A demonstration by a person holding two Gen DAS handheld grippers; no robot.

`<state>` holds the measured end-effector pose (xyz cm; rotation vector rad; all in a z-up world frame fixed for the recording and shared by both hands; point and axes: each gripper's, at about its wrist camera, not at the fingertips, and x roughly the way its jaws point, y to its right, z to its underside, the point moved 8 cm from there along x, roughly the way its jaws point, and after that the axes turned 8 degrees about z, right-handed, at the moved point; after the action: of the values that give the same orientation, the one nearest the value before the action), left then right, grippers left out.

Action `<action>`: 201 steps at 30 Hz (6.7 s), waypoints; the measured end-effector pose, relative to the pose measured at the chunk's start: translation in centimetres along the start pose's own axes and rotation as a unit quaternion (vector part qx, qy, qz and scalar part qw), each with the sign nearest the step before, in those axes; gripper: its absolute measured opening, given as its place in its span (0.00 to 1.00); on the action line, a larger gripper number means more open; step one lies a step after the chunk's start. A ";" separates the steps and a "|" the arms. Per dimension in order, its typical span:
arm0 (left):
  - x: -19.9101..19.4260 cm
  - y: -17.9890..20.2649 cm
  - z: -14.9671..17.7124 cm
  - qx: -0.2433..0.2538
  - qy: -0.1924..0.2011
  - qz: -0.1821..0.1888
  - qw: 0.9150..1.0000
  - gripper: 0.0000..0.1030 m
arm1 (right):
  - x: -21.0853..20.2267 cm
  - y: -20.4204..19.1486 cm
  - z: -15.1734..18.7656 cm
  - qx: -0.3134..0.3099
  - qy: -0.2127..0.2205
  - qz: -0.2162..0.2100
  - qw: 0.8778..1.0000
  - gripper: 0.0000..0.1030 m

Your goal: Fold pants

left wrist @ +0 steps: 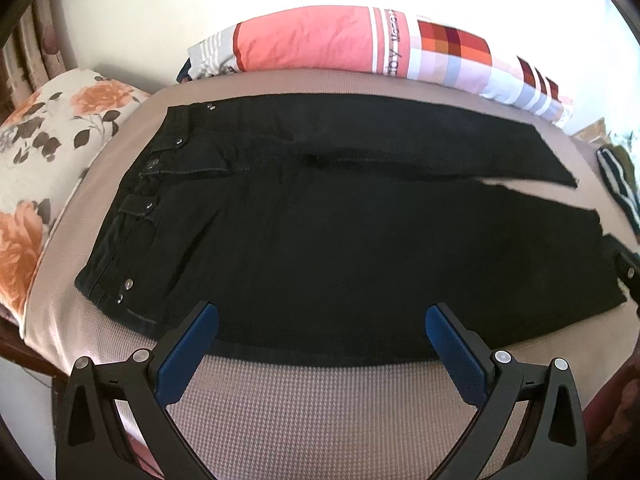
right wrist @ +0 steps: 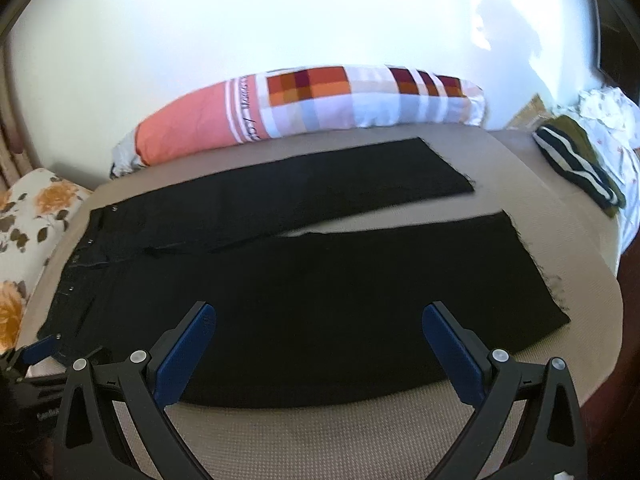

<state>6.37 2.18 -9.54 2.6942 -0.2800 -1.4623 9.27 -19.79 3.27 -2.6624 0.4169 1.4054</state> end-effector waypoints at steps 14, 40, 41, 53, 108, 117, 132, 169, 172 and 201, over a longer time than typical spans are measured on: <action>-2.7 -9.6 -9.4 0.042 0.109 0.048 0.992 0.98 | 1.5 -4.7 -3.0 -0.043 -0.007 -0.042 0.998 1.00; 14.0 -31.3 -24.0 -0.275 0.011 0.287 0.917 0.85 | 14.6 -13.5 -7.0 -0.075 -0.101 -0.034 0.991 1.00; 14.8 -31.6 -24.1 -0.275 0.004 0.287 0.918 0.81 | 15.0 -13.7 -7.1 -0.078 -0.103 -0.034 0.991 1.00; 18.6 -31.3 -25.4 -0.265 -0.036 0.353 0.897 0.42 | 19.9 -16.7 -9.2 -0.092 -0.108 -0.055 0.988 1.00; 7.3 -23.5 -27.9 -0.093 0.061 0.309 0.945 0.07 | 30.5 -21.4 -16.2 -0.480 -0.200 -0.349 0.780 0.34; 7.7 -23.2 -27.6 -0.078 0.055 0.271 0.958 0.07 | 27.4 -21.3 -16.1 -0.501 -0.101 -0.256 0.820 0.07; 0.7 -22.3 -21.4 -0.014 0.050 0.296 0.954 0.09 | 11.2 -14.7 -12.3 -0.429 0.003 -0.167 0.888 0.07; -3.4 -23.9 -2.6 -0.311 -0.106 0.252 0.911 0.72 | 10.1 -11.7 4.5 -0.396 -0.093 -0.199 0.892 0.08; -1.7 -24.7 -2.9 -0.379 -0.096 0.244 0.887 0.70 | 10.1 -11.6 4.8 -0.394 -0.090 -0.200 0.893 0.08; -0.5 -27.5 -5.9 -0.196 -0.139 0.225 0.944 0.18 | 3.6 -11.1 3.6 -0.361 -0.046 -0.199 0.910 0.06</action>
<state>14.60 29.09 -9.80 1.9522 -0.5160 -1.5443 11.52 -9.10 -2.14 -2.9025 -0.7731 1.7681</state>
